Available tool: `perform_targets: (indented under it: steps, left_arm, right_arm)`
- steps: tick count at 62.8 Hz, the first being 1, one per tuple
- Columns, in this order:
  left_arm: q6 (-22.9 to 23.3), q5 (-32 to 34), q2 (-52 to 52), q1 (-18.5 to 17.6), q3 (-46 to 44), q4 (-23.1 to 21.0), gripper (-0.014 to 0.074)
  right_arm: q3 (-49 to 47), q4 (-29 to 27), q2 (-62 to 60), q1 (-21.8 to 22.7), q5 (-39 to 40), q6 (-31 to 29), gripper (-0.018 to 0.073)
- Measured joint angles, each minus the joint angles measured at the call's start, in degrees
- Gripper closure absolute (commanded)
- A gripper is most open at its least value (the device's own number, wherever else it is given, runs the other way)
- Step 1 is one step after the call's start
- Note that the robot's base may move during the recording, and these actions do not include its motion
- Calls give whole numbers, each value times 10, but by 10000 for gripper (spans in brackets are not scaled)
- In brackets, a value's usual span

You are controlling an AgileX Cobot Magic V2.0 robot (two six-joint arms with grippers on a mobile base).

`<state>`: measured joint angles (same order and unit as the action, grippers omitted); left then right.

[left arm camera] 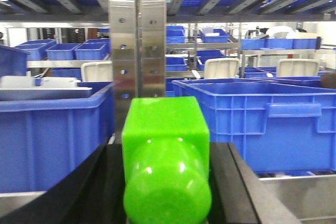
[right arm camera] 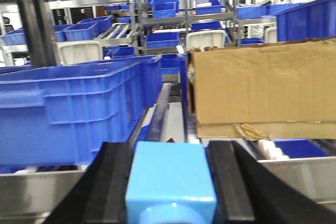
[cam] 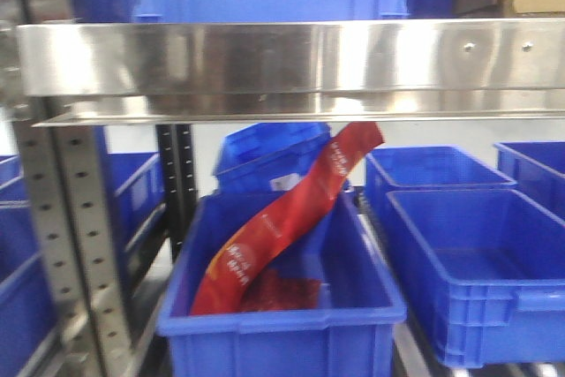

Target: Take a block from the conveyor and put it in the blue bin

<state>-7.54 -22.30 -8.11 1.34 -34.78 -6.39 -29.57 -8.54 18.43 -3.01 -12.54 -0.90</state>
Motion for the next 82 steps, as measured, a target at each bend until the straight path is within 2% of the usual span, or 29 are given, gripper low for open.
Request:
perform_targets:
  steps: [82]
  left_arm:
    - [0,0,0,0,0,0,708]
  right_arm:
    - [0,0,0,0,0,0,713]
